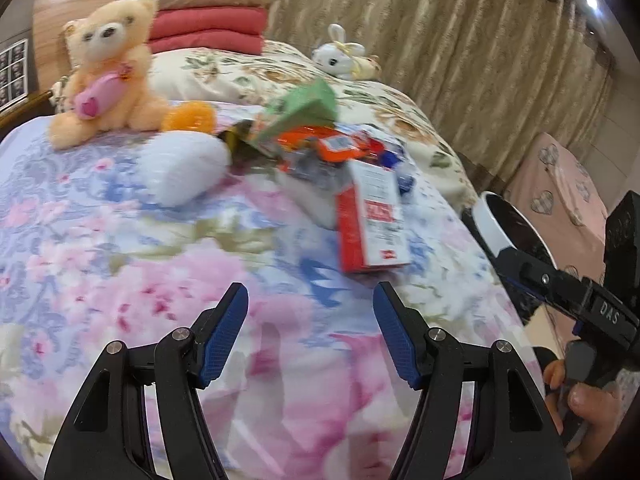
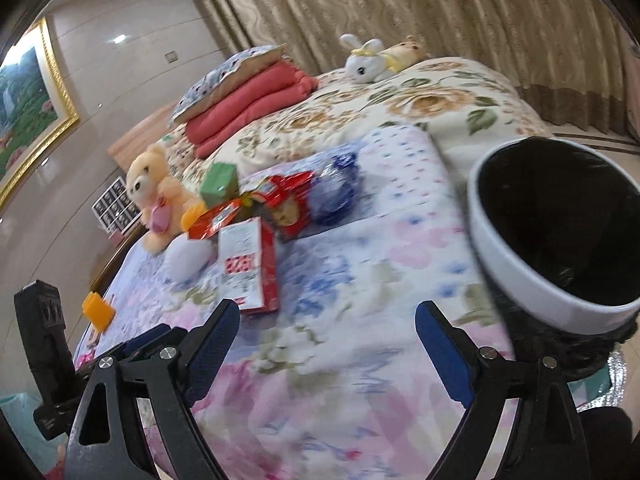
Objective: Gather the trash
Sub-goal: 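Grasp the white milk carton with the right gripper while left gripper approaches foam net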
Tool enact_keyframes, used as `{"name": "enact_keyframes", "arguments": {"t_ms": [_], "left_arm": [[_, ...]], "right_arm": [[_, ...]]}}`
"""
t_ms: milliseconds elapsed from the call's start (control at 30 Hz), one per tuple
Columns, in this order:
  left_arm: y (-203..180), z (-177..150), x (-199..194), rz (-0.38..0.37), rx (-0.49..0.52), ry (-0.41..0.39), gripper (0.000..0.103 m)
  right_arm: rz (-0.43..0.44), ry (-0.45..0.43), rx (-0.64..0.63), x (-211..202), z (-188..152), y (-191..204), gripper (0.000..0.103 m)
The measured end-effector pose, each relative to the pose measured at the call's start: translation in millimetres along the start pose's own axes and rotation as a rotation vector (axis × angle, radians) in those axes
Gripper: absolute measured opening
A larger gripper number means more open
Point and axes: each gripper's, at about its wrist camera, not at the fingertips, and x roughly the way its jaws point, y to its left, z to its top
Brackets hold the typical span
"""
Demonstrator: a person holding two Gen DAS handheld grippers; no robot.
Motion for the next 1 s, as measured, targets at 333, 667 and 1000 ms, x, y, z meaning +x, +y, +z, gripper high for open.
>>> {"name": "enact_keyframes", "arguments": {"t_ms": [333,667,1000], "left_arm": [[54,14,1,0.088,-0.057,-0.002,0.066],[82,33,17,0.133,-0.093,0.008,0.066],[98,65,44,0.161,-0.101,0.02,0.066]], "right_arm": [[0.042,0.047,-0.044,32,-3,39,0.091],[0.046,0.079,-0.052,60,0,55,0.091],[-0.002,0.087,-0.074,88,12,63,0.09]]}}
